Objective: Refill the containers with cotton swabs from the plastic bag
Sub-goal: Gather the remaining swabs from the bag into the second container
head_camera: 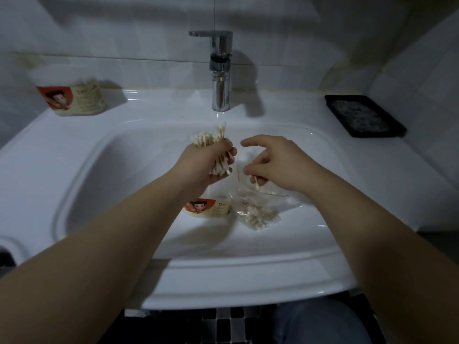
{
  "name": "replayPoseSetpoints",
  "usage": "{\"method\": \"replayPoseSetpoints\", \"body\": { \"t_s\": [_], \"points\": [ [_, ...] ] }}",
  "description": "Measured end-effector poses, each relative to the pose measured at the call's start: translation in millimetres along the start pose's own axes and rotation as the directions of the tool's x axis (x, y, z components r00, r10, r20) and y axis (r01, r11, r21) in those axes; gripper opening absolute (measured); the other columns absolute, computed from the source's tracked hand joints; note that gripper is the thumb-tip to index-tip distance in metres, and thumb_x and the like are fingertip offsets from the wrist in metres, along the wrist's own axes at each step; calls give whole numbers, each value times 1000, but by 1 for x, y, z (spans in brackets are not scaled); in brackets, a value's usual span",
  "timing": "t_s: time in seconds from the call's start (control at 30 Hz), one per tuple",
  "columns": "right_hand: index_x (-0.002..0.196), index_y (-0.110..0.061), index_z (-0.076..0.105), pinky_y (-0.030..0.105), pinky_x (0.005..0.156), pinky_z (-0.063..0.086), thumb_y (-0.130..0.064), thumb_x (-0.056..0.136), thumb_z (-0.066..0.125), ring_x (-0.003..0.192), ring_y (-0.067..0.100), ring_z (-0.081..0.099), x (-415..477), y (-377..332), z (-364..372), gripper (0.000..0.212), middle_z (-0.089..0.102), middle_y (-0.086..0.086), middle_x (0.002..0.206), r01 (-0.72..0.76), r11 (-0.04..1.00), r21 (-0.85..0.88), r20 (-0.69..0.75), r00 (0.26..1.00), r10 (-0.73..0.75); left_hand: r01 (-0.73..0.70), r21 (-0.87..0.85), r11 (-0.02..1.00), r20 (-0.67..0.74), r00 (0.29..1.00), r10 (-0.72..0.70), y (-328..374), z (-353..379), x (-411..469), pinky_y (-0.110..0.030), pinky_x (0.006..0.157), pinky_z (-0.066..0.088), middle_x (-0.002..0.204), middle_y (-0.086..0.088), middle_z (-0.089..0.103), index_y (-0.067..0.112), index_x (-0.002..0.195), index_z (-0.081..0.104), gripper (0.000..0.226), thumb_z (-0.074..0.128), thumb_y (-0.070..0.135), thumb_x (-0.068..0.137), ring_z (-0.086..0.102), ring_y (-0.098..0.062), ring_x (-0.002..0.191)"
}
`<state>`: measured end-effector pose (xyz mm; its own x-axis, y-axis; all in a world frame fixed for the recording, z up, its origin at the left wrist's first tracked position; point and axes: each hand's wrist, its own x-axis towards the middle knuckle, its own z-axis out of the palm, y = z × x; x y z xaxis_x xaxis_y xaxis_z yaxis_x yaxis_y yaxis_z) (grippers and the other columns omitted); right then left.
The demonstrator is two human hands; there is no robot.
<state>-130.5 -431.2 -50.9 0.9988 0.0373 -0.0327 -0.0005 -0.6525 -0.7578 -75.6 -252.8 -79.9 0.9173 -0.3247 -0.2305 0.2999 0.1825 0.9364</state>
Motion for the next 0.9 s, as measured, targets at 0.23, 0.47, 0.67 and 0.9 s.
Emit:
{"method": "replayPoseSetpoints", "body": {
  "t_s": [0.23,0.47,0.67,0.9],
  "points": [
    [115,-13,74,29,72,62,-12,95,71,81,17,75,10,-3,0,20,78,8,93,61,910,411,-222,974,36,75,35,997,151,985,-80,-1,7,-7,-39,82,61,94,-9,74,10,111,66,15,67,17,98,72,-20,85],
    [129,-23,69,25,72,57,-22,99,66,83,3,72,15,4,8,30,76,-8,105,93,982,162,-205,977,-58,64,111,992,252,964,-90,0,9,-11,-29,69,58,76,-5,63,13,91,66,6,68,8,94,62,-14,67],
    [134,-30,67,35,92,58,-17,102,58,103,2,68,7,0,8,36,70,-18,109,169,986,-9,-152,974,-169,76,137,988,251,962,-109,0,9,-11,-30,68,57,75,-5,64,10,90,66,5,67,10,95,63,-14,66],
    [133,-45,63,44,101,53,-15,92,61,117,9,63,1,-5,6,52,68,-16,129,161,987,-24,33,987,-160,72,132,989,268,957,-106,1,5,-11,-33,80,56,84,-2,70,13,114,71,18,62,15,98,68,-13,77]
  ]
}}
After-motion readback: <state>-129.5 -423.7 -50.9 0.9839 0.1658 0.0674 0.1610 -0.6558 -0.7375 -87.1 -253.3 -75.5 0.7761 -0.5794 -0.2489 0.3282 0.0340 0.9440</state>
